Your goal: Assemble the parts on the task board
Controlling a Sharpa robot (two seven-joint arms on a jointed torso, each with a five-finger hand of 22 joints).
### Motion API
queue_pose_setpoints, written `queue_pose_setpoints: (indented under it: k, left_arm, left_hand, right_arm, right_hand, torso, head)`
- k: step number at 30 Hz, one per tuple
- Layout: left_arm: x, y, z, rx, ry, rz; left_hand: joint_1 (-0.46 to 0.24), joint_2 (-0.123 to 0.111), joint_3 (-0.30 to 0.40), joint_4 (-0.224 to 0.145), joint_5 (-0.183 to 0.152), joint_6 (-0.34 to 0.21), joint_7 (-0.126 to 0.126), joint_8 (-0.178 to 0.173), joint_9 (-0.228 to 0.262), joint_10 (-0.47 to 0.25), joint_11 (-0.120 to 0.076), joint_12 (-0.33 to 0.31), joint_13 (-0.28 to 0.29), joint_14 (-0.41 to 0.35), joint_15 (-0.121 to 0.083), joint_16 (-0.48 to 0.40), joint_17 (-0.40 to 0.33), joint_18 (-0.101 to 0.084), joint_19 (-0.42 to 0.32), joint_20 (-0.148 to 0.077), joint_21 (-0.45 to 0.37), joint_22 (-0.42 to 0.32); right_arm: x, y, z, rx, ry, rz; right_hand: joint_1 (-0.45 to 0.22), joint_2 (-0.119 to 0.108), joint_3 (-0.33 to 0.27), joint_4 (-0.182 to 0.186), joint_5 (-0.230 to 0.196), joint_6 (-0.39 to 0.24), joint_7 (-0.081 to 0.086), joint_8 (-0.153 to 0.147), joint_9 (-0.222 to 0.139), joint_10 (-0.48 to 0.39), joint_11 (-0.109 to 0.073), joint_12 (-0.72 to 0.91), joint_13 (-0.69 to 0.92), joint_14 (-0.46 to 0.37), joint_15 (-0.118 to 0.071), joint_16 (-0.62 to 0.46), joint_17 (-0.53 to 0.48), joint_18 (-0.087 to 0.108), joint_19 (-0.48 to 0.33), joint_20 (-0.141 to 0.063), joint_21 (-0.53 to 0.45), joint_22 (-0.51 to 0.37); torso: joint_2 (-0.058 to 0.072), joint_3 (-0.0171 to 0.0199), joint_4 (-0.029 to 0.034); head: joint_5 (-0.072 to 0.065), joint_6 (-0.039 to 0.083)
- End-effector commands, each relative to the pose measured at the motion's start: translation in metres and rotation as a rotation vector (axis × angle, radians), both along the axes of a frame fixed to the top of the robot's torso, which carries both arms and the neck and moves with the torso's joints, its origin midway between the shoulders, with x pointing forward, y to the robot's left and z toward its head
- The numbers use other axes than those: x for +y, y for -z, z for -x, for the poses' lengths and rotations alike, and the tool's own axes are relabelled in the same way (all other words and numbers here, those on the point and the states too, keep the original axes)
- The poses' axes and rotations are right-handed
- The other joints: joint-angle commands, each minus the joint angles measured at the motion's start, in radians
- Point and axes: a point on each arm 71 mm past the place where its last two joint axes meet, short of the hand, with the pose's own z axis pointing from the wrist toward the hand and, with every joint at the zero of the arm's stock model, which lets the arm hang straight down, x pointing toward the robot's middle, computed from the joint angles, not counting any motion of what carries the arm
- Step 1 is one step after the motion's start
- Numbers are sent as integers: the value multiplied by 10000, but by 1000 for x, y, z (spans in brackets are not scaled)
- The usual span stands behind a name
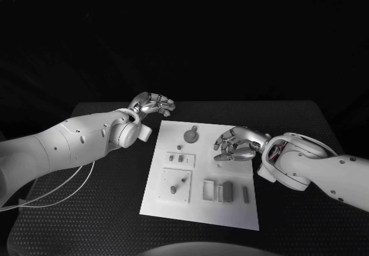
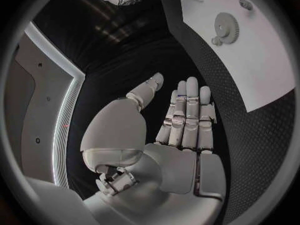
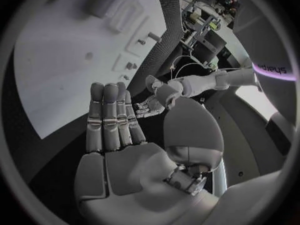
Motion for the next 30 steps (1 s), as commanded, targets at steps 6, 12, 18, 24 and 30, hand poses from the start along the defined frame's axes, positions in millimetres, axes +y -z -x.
queue_pose_setpoints:
  k: [6,12,18,24,30]
  left_arm:
    - [-5,4,2,162,233,198]
    - [-5,6,3,230,262,182]
    - [-6,6,4,268,307,186]
    - [-6,6,4,283,314,185]
    - [-9,6,5,306,418,227]
  left_hand:
    - [-99,3,2,75,-67,-93,1,17,17,-72,12,-7,-16,15,75,-63,18,98,-9,78,-52,22]
    - [-117,11,-4,88,-68,-97,2,16,17,-75,14,-7,-18,15,76,-71,28,96,-11,80,-58,29]
    - [-135,13,-11,101,-70,-100,3,15,17,-78,15,-7,-20,14,78,-78,37,96,-13,81,-63,35]
    - [-138,12,-13,104,-70,-99,3,16,17,-79,15,-7,-21,14,78,-82,42,96,-15,81,-67,39]
    - [-142,13,-14,108,-69,-100,3,16,17,-80,15,-7,-22,13,78,-85,46,96,-16,81,-69,41]
  right_arm:
    - [-35,23,9,3672,1573,441]
    - [-50,35,20,4799,2425,856]
    - [-54,47,36,5737,2305,1921]
    - [-48,53,42,5714,2527,2121]
    - [-45,62,46,5724,2572,2642]
  right_hand:
    - [-597,85,-71,648,-617,15,-140,-71,76,-416,-260,2853,1601,-13,-237,2578,647,118,178,-462,2217,259]
    - [-929,146,-6,900,-638,304,-327,17,200,-154,-445,5239,3017,329,-423,4244,1137,118,567,-833,3434,248]
    - [-1048,500,185,737,-627,620,-481,116,351,225,-635,6225,3563,696,-613,4968,1258,118,993,-1259,4133,189]
    - [-1276,401,244,737,-646,627,-506,78,374,269,-658,6314,3614,828,-643,5163,1304,118,1038,-1323,4247,170]
    - [-1849,178,244,1053,-661,574,-493,1,360,290,-649,6343,3627,886,-634,5296,1323,118,1058,-1340,4317,139]
  torso:
    - [-153,9,-83]
    - [-186,11,-108]
    - [-177,9,-104]
    - [-169,-3,-120]
    - [-163,2,-86]
  head:
    - [-153,-51]
    - [-269,-160]
    - [-352,-196]
    - [-395,-252]
    - [-459,-292]
